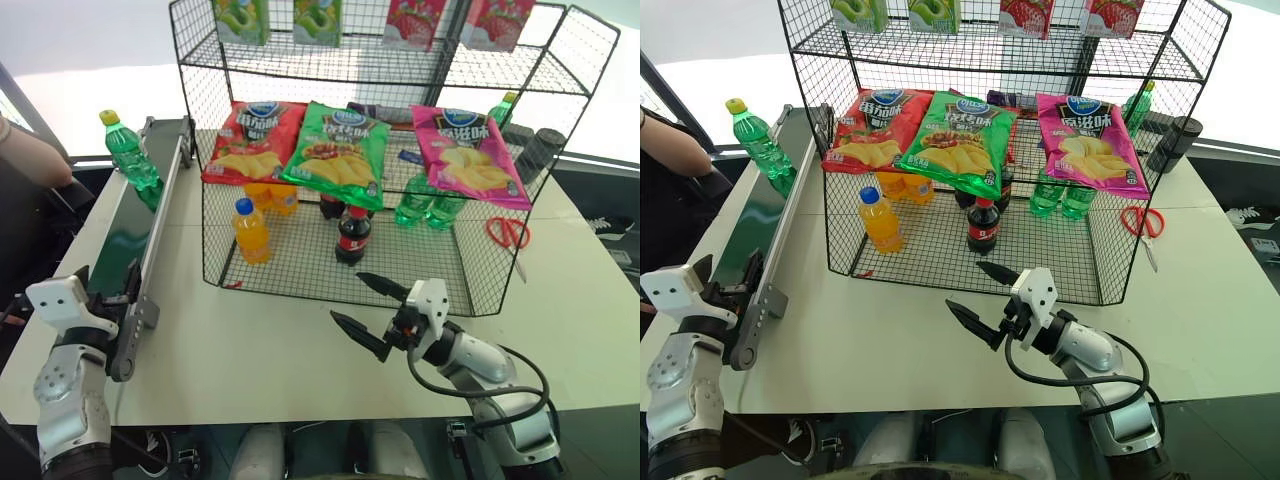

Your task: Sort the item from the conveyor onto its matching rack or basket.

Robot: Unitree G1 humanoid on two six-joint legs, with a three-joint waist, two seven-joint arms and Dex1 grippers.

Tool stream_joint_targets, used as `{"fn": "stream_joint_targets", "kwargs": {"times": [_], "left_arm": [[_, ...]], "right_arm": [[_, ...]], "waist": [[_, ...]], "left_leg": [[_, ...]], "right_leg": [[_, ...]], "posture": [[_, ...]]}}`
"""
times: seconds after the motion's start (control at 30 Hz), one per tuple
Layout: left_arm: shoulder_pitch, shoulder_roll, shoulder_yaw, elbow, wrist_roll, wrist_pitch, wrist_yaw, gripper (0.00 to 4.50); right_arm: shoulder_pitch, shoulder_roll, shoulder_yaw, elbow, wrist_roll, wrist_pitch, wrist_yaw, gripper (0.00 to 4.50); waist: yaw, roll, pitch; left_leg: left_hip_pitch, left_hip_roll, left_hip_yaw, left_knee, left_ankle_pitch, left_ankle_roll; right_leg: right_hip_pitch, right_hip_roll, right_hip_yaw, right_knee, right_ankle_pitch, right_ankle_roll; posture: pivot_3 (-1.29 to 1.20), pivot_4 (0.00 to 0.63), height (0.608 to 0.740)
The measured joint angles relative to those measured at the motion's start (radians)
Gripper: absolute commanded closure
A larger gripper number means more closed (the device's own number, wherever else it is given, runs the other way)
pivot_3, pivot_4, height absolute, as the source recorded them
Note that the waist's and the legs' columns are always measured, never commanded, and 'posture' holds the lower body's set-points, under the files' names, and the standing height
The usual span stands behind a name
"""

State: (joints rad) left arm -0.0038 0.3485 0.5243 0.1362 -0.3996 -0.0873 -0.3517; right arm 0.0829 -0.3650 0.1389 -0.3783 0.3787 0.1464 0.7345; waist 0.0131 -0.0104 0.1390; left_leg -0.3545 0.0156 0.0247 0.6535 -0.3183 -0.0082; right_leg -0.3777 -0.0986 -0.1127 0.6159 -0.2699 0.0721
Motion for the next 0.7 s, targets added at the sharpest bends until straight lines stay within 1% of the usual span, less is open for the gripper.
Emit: {"fn": "stream_joint_targets", "kwargs": {"times": [0.2, 0.43, 0.7], "left_arm": [[0.002, -0.045, -0.002, -0.001, 0.019, -0.031, 0.046, 0.00], [0.012, -0.040, -0.028, -0.014, 0.024, -0.028, 0.044, 0.00], [0.014, -0.026, -0.038, -0.014, 0.037, -0.028, 0.051, 0.00]], "right_arm": [[0.034, 0.012, -0.005, 0.014, 0.051, 0.006, 0.016, 0.07], [-0.024, -0.015, 0.007, 0.038, 0.034, -0.015, 0.073, 0.07], [-0.009, -0.003, 0.021, 0.038, 0.034, -0.004, 0.063, 0.07]], "waist": [[0.000, 0.000, 0.000], [0.001, 0.000, 0.000], [0.000, 0.000, 0.000]], "left_leg": [[0.000, 0.000, 0.000, 0.000, 0.000, 0.000], [0.000, 0.000, 0.000, 0.000, 0.000, 0.000], [0.000, 0.000, 0.000, 0.000, 0.000, 0.000]], "right_leg": [[0.000, 0.000, 0.000, 0.000, 0.000, 0.000], [0.000, 0.000, 0.000, 0.000, 0.000, 0.000], [0.000, 0.000, 0.000, 0.000, 0.000, 0.000]], "posture": [[0.00, 0.150, 0.724], [0.00, 0.150, 0.724], [0.00, 0.150, 0.724]]}}
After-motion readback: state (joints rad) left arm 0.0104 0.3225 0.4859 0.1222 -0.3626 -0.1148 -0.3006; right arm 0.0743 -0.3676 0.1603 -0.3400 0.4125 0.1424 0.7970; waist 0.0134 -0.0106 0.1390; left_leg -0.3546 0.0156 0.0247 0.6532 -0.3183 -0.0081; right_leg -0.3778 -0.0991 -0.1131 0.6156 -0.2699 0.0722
